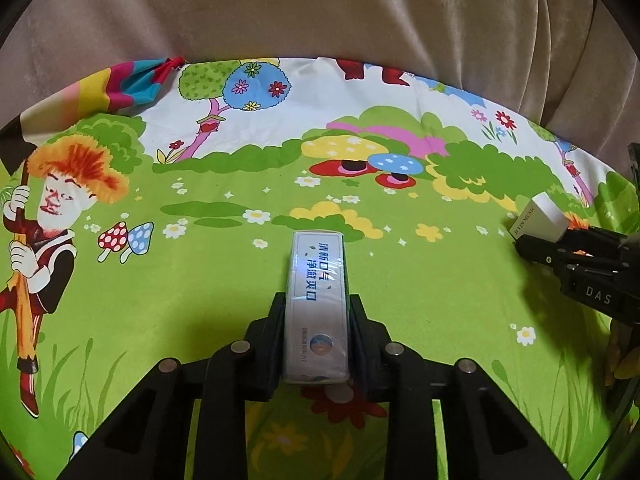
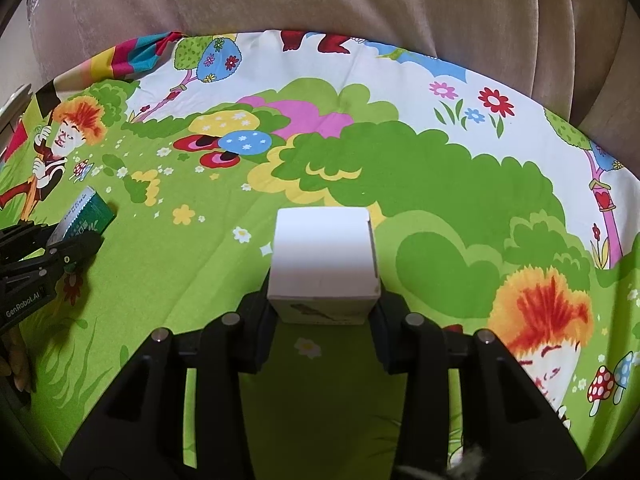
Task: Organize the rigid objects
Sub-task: 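Carry the toothpaste box with the left gripper while the right carries the white cube to the storage box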
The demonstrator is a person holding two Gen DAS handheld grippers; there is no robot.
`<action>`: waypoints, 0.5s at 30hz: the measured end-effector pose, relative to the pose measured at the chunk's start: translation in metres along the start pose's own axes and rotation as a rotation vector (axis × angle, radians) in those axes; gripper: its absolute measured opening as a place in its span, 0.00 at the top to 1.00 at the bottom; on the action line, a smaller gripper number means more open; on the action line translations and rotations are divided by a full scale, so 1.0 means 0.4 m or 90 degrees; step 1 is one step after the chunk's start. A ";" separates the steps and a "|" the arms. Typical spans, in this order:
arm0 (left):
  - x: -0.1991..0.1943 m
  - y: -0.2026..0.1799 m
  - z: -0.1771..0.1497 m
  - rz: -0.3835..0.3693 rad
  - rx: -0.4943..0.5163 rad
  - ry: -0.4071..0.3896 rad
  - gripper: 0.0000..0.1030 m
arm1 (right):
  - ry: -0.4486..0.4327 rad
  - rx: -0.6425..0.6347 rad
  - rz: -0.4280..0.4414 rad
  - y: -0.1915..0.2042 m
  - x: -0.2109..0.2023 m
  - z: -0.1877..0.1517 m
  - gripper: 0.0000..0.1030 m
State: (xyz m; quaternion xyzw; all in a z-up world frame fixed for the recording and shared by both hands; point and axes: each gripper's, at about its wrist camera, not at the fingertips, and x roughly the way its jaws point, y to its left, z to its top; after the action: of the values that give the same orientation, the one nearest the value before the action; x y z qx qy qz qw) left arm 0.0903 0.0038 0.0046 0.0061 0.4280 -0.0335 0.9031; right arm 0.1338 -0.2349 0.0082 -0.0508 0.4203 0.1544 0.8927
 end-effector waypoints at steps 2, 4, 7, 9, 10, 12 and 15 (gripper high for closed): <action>0.000 0.001 0.000 0.002 0.002 0.000 0.71 | 0.000 0.000 0.000 0.000 0.000 0.000 0.57; 0.001 0.001 0.001 0.000 -0.001 0.000 0.71 | 0.000 0.004 0.004 -0.002 0.000 0.000 0.57; 0.001 0.003 0.001 -0.003 -0.008 -0.001 0.72 | -0.001 0.010 0.010 -0.005 0.001 -0.001 0.57; 0.001 -0.007 0.002 0.009 0.002 -0.001 0.71 | -0.001 0.007 0.006 -0.004 0.001 -0.001 0.57; 0.000 -0.010 0.001 0.012 0.005 -0.001 0.71 | -0.001 0.003 -0.004 -0.001 0.000 -0.001 0.57; -0.011 -0.015 -0.007 0.022 0.005 0.003 0.71 | -0.009 -0.005 -0.032 0.007 -0.008 -0.001 0.57; -0.106 -0.035 -0.039 0.006 -0.007 -0.037 0.71 | -0.079 0.035 -0.058 0.012 -0.092 -0.029 0.57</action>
State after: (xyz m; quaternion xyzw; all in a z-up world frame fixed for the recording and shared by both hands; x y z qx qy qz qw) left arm 0.0505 -0.0070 0.0276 0.0019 0.4019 -0.0270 0.9153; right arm 0.1019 -0.2417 0.0290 -0.0361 0.3655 0.1047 0.9242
